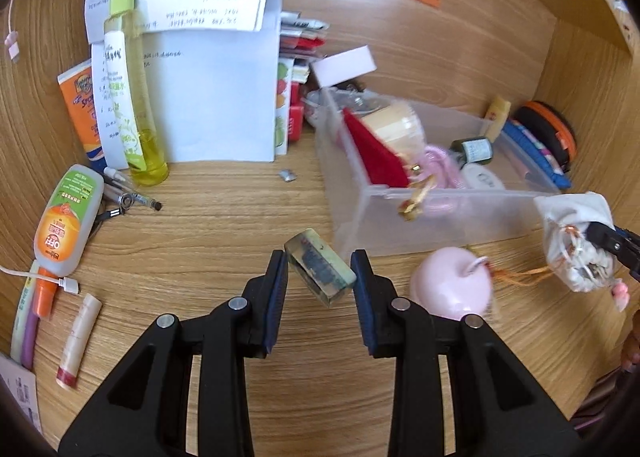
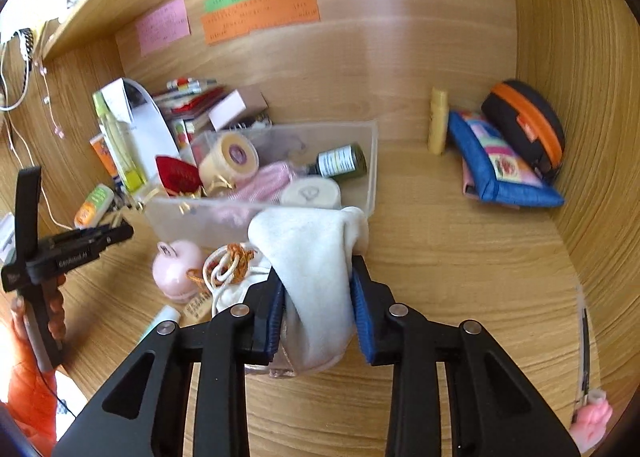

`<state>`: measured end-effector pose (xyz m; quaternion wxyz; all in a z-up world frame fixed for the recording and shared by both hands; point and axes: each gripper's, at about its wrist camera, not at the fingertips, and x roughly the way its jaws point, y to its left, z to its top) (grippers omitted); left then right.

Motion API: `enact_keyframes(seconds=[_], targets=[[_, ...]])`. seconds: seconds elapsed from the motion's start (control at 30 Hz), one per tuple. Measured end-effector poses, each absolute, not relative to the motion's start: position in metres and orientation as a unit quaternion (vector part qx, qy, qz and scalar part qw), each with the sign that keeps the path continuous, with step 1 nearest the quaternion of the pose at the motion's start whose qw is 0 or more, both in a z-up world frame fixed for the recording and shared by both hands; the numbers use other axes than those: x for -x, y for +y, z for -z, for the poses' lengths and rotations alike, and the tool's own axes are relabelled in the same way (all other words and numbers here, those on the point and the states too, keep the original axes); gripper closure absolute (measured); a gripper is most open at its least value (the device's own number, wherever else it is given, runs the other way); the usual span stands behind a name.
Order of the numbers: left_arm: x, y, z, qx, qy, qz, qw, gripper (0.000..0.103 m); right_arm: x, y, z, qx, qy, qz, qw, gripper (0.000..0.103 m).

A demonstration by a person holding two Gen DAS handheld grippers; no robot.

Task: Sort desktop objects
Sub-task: 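Grasp the small dark box with the left gripper while the right gripper grasps the white cloth bag, then carry the dark box with left gripper while right carries cloth bag into clear box, release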

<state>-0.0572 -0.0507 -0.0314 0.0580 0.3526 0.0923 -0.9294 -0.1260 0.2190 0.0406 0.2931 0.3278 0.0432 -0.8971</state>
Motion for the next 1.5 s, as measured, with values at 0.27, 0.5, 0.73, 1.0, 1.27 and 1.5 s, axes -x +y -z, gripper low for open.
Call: enact_keyframes(seconds=[0.27, 0.5, 0.73, 1.0, 1.27, 1.5], targets=[[0.058, -0.048, 0.007, -0.322, 0.099, 0.94, 0.056, 0.071, 0.13, 0.207, -0.059, -0.293, 0.053, 0.905, 0.305, 0.076], [0.065, -0.042, -0.012, -0.303, 0.1, 0.946, 0.052, 0.071, 0.143, 0.198, -0.074, -0.27, 0.058, 0.91, 0.31, 0.076], [0.082, -0.034, -0.03, -0.292, 0.101, 0.95, 0.038, 0.071, 0.165, 0.187, -0.077, -0.259, 0.076, 0.913, 0.305, 0.076], [0.113, -0.015, -0.033, -0.299, 0.096, 0.949, 0.017, 0.071, 0.19, 0.172, -0.066, -0.266, 0.106, 0.911, 0.296, 0.076], [0.157, -0.006, -0.015, -0.344, 0.115, 0.932, 0.004, 0.071, 0.207, 0.156, -0.053, -0.273, 0.135, 0.903, 0.303, 0.076], [0.172, 0.0, 0.004, -0.364, 0.105, 0.925, 0.01, 0.071, 0.216, 0.154, -0.039, -0.286, 0.133, 0.897, 0.31, 0.076]])
